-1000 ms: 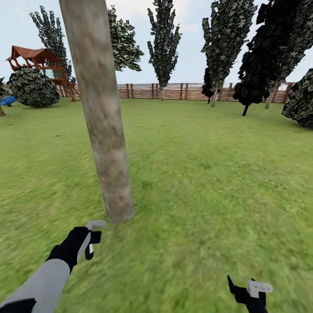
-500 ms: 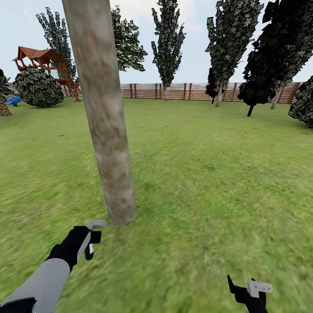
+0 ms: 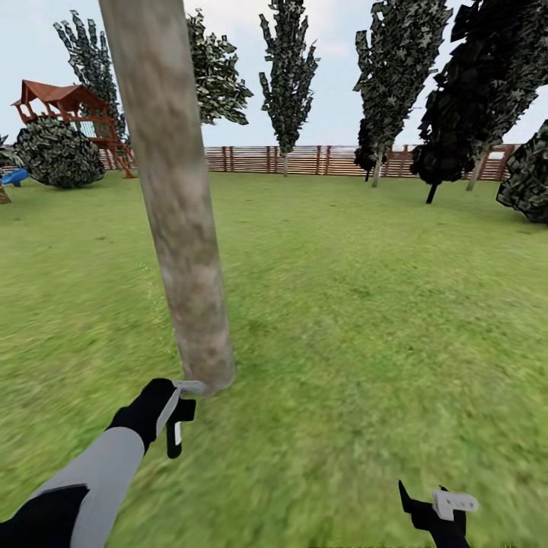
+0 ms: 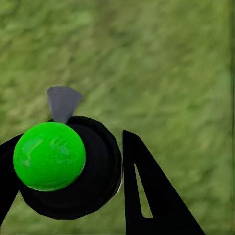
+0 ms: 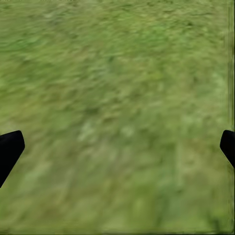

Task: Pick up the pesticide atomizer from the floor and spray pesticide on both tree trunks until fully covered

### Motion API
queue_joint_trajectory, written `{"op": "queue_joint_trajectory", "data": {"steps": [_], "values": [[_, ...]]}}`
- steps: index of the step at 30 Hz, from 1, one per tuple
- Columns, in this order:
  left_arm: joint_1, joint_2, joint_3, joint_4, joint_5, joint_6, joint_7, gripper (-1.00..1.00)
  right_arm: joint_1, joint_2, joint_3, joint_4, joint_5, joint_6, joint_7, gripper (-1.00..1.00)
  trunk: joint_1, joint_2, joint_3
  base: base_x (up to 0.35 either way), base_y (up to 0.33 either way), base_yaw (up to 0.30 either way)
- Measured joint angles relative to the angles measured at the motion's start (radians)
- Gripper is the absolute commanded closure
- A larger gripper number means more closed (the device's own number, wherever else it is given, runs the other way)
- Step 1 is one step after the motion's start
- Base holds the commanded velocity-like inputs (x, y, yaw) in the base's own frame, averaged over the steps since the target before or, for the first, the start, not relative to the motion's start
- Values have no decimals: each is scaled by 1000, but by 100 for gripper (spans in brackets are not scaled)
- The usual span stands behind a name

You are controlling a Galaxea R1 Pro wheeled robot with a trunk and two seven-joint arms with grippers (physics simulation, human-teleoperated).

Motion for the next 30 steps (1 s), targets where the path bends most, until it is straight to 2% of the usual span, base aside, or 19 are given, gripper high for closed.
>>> {"op": "queue_joint_trajectory", "data": {"steps": [7,14,18,21,25,26,29,30], "values": [[5,5,-2,-11,-1,-2,-3,100,0,0,0,1,0,0,0,-100,0,0,0,63,-2,-234],[6,1,0,-8,1,-3,-2,100,0,0,0,2,0,-1,0,-100,0,0,0,268,-123,-20],[6,0,2,-4,-2,-3,-2,100,0,0,0,2,0,-2,0,-100,0,0,0,102,-63,-1],[26,25,6,-9,-9,-4,-2,100,0,0,0,2,0,-1,0,-100,0,0,0,12,-7,0],[41,114,8,-12,-7,-4,-11,100,0,0,0,2,0,-1,0,-100,0,0,0,1,-1,0],[42,127,8,-11,-2,-4,-11,100,0,0,0,2,0,-1,0,-100,0,0,0,0,0,0],[44,128,6,-11,8,-4,-6,100,0,0,0,3,0,-1,0,-100,0,0,0,0,0,0],[44,117,5,-11,15,-4,-4,100,0,0,0,3,0,-1,0,-100,0,0,0,48,-7,0]]}}
